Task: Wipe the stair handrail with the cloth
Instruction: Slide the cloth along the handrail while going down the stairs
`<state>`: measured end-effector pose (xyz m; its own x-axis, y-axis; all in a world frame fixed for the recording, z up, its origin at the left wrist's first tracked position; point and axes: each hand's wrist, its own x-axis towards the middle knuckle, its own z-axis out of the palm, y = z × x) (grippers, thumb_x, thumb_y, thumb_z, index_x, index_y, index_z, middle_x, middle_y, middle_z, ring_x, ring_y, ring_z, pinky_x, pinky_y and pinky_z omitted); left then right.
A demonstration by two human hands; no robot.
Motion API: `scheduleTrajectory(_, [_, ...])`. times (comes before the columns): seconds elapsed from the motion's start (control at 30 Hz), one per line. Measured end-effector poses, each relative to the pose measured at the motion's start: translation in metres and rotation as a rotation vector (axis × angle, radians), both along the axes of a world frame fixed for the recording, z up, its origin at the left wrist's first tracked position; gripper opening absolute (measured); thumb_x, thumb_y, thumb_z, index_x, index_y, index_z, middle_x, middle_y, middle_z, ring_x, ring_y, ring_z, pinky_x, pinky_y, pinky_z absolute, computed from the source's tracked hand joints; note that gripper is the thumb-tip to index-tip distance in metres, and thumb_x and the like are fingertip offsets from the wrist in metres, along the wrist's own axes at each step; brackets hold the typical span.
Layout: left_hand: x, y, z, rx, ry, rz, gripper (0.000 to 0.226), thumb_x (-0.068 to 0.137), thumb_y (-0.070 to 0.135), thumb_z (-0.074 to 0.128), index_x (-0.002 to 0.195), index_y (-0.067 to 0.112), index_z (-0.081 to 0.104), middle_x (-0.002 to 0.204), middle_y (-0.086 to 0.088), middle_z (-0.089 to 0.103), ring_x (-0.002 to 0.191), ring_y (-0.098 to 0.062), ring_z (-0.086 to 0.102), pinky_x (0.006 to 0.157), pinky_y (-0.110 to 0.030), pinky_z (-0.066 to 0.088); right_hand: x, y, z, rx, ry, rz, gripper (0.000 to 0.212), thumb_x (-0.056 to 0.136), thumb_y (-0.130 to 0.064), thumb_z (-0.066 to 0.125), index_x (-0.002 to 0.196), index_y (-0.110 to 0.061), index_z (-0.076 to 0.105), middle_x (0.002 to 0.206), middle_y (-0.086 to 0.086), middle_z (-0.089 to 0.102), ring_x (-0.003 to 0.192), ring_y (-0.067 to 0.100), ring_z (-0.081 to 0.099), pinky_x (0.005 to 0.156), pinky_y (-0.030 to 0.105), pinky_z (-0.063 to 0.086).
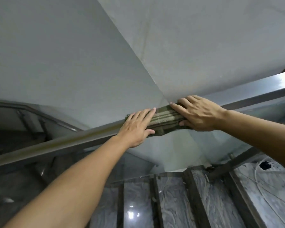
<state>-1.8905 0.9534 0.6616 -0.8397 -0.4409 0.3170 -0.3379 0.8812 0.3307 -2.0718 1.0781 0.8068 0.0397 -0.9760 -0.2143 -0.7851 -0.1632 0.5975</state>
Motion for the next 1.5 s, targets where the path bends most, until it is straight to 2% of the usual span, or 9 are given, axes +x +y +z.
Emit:
scheduleTrajectory(0.1, [0.028, -0.017, -0.020, 0.042, -0.031, 0.036, 0.082, 0.088, 0.049, 0.052, 0.151, 0.027, 0.004, 0.149, -0.004, 0.031, 0.135, -0.024, 0.032, 0.114, -0.038, 0.022, 0.027, -0.019, -0.021, 0.018, -0.012, 0.028, 0.072, 0.087, -0.057, 0.029, 0.141, -0.008, 0.030, 0.120, 0.018, 0.056, 0.099, 0.037, 0.057, 0.088, 0.046, 0.048])
scheduleTrajectory(0.27, [0.082, -0.047, -0.059, 0.087, -0.064, 0.102, 0.084, 0.087, 0.050, 0.053, 0.151, 0.030, 0.002, 0.145, -0.006, 0.035, 0.132, -0.027, 0.033, 0.114, -0.040, 0.023, 0.077, -0.056, -0.064, 0.005, -0.019, 0.152, 0.070, 0.083, -0.050, 0.051, 0.134, -0.002, 0.040, 0.135, 0.022, 0.048, 0.121, 0.039, 0.048, 0.100, 0.048, 0.041])
scheduleTrajectory(0.43, [0.136, -0.075, -0.099, 0.123, -0.081, 0.172, 0.083, 0.088, 0.048, 0.054, 0.151, 0.030, 0.002, 0.145, -0.010, 0.034, 0.135, -0.028, 0.030, 0.116, -0.041, 0.019, 0.144, -0.091, -0.106, 0.028, -0.022, 0.137, 0.060, 0.080, -0.034, 0.048, 0.130, -0.002, 0.040, 0.117, 0.016, 0.053, 0.101, 0.033, 0.052, 0.094, 0.044, 0.043])
scheduleTrajectory(0.53, [0.169, -0.095, -0.127, 0.117, -0.065, 0.198, 0.083, 0.087, 0.048, 0.055, 0.151, 0.027, 0.005, 0.144, -0.011, 0.034, 0.134, -0.029, 0.031, 0.115, -0.041, 0.020, 0.179, -0.111, -0.138, 0.053, -0.001, 0.127, 0.062, 0.077, -0.022, 0.050, 0.133, 0.005, 0.040, 0.125, 0.025, 0.054, 0.110, 0.040, 0.055, 0.097, 0.047, 0.047])
scheduleTrajectory(0.63, [0.208, -0.119, -0.159, 0.126, -0.072, 0.211, 0.084, 0.087, 0.047, 0.056, 0.151, 0.027, 0.005, 0.146, -0.012, 0.033, 0.135, -0.030, 0.030, 0.116, -0.042, 0.019, 0.210, -0.137, -0.169, 0.028, -0.006, 0.145, 0.066, 0.083, -0.034, 0.055, 0.134, 0.006, 0.041, 0.132, 0.028, 0.053, 0.113, 0.041, 0.056, 0.095, 0.050, 0.048])
scheduleTrajectory(0.77, [0.267, -0.156, -0.202, 0.157, -0.097, 0.206, 0.085, 0.087, 0.044, 0.058, 0.151, 0.029, 0.003, 0.148, -0.013, 0.030, 0.135, -0.031, 0.029, 0.117, -0.044, 0.018, 0.268, -0.179, -0.217, 0.034, -0.019, 0.148, 0.073, 0.090, -0.049, 0.032, 0.142, 0.001, 0.024, 0.136, 0.022, 0.048, 0.112, 0.038, 0.054, 0.093, 0.048, 0.046])
scheduleTrajectory(0.97, [0.357, -0.215, -0.267, 0.228, -0.144, 0.206, 0.090, 0.084, 0.038, 0.064, 0.150, 0.032, 0.004, 0.145, -0.009, 0.031, 0.132, -0.029, 0.031, 0.116, -0.046, 0.019, 0.361, -0.237, -0.283, 0.065, -0.017, 0.156, 0.072, 0.092, -0.048, 0.033, 0.141, 0.003, 0.022, 0.128, 0.021, 0.051, 0.108, 0.036, 0.054, 0.090, 0.046, 0.046])
scheduleTrajectory(1.23, [0.462, -0.283, -0.348, 0.235, -0.228, 0.235, 0.091, 0.084, 0.033, 0.065, 0.150, 0.030, 0.004, 0.145, -0.011, 0.032, 0.133, -0.034, 0.033, 0.116, -0.048, 0.018, 0.468, -0.309, -0.365, 0.104, -0.025, 0.146, 0.061, 0.091, -0.040, 0.036, 0.131, 0.005, 0.032, 0.107, 0.019, 0.056, 0.087, 0.032, 0.055, 0.074, 0.043, 0.048])
scheduleTrajectory(1.5, [0.587, -0.359, -0.444, 0.237, -0.242, 0.290, 0.094, 0.082, 0.027, 0.066, 0.151, 0.030, 0.001, 0.143, -0.011, 0.032, 0.135, -0.031, 0.032, 0.118, -0.047, 0.016, 0.593, -0.391, -0.460, 0.104, -0.099, 0.199, 0.053, 0.092, -0.029, 0.029, 0.130, 0.007, 0.035, 0.109, 0.021, 0.055, 0.089, 0.034, 0.055, 0.076, 0.043, 0.046])
